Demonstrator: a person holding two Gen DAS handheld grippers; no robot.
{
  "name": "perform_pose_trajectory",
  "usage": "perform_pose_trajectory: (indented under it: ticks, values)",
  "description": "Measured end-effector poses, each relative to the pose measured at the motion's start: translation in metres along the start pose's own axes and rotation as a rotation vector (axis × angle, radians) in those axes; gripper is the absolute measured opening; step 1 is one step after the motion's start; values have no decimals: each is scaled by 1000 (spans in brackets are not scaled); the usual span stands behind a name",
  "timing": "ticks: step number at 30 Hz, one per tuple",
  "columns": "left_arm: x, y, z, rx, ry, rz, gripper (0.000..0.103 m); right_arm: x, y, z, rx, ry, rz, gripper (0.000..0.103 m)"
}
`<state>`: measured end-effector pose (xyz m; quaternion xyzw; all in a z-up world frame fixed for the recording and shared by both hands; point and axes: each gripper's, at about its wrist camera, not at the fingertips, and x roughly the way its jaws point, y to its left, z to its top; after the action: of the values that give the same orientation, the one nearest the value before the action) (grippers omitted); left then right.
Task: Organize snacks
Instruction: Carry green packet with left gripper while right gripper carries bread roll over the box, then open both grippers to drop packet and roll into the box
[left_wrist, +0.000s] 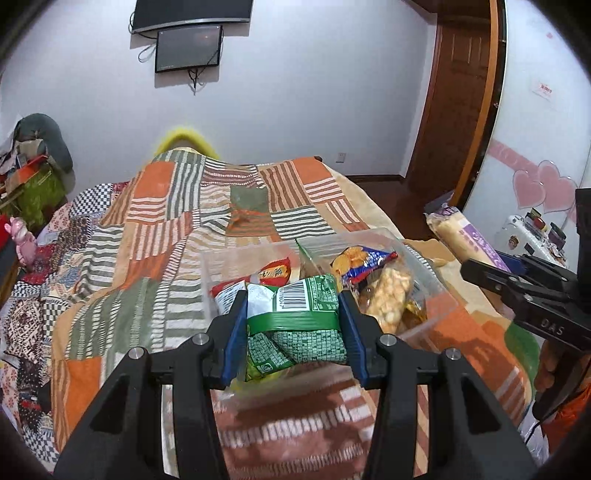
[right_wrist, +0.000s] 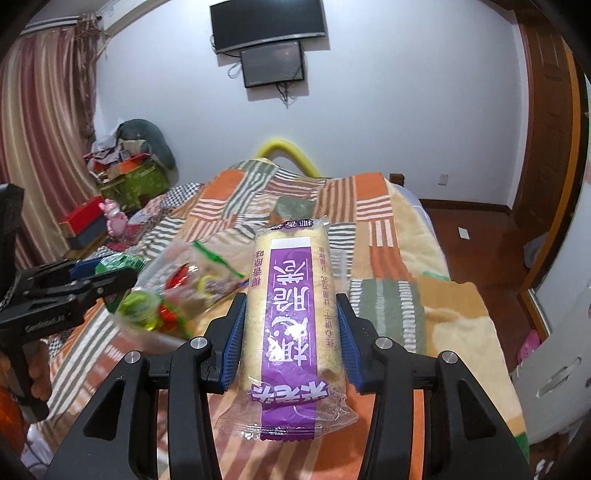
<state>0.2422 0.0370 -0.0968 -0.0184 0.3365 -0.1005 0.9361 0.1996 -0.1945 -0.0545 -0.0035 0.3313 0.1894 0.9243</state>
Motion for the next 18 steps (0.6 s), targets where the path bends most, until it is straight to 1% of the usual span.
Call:
perform_pose_trajectory:
  ticks: [5,8,10,15,18]
  values:
    - [30,6,4,-27,34,5,47,25,-8,6,26,36,-2,42]
    - [43,9,6,-37,44,29,48,40,-6,7,19,63,-2,42]
    - [49,11,6,-35,48,50,48,46,-5,6,9,76,-5,42]
    - [62,15,1,-40,78,53,49,57,-3,2,7,107,0,42]
    - [64,17,-1,-49,74,57,52,62,-7,0,24,133,4,43]
